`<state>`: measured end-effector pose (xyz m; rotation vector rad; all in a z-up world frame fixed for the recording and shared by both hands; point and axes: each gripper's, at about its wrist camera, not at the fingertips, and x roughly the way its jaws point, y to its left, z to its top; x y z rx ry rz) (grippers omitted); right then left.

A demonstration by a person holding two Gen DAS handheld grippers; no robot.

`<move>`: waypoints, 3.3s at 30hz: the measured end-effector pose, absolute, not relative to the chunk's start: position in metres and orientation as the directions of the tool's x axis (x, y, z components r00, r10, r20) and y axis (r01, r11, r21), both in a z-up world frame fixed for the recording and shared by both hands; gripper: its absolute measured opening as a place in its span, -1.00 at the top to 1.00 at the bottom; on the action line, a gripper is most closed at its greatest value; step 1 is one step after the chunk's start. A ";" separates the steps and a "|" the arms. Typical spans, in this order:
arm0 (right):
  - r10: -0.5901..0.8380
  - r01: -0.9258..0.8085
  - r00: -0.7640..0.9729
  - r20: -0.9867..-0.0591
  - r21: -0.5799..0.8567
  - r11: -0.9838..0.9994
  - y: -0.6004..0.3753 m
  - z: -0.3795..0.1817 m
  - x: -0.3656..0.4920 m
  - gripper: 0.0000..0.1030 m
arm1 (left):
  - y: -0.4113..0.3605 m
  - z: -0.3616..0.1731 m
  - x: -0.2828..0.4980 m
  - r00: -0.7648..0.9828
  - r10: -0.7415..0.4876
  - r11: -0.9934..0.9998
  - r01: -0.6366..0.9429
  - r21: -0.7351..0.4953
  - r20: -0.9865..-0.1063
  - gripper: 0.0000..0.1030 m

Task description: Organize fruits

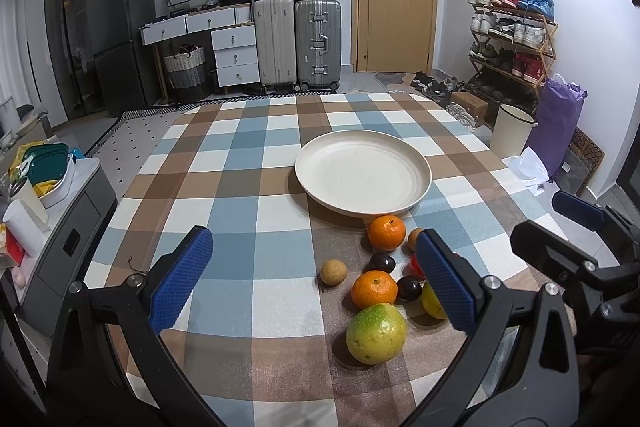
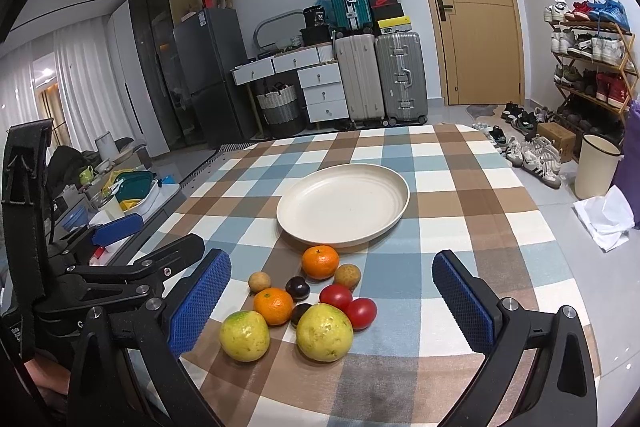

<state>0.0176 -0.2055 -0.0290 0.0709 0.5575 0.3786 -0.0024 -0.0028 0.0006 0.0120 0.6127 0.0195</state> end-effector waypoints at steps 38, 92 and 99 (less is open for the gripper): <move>0.372 -0.326 0.781 -0.501 0.182 0.928 -0.209 -0.028 0.017 -1.00 | -0.003 -0.019 0.000 0.796 0.011 1.000 -0.012 0.001 -0.605 -0.97; 0.358 -0.284 0.769 -0.529 0.219 0.934 -0.227 -0.047 0.020 -0.99 | -0.020 -0.113 0.026 0.526 -0.347 0.937 0.234 -0.260 -0.777 0.12; 0.364 -0.271 0.742 -0.563 0.245 0.931 -0.231 -0.059 0.026 -0.99 | -0.017 -0.111 0.022 0.520 -0.359 0.933 0.232 -0.277 -0.775 0.12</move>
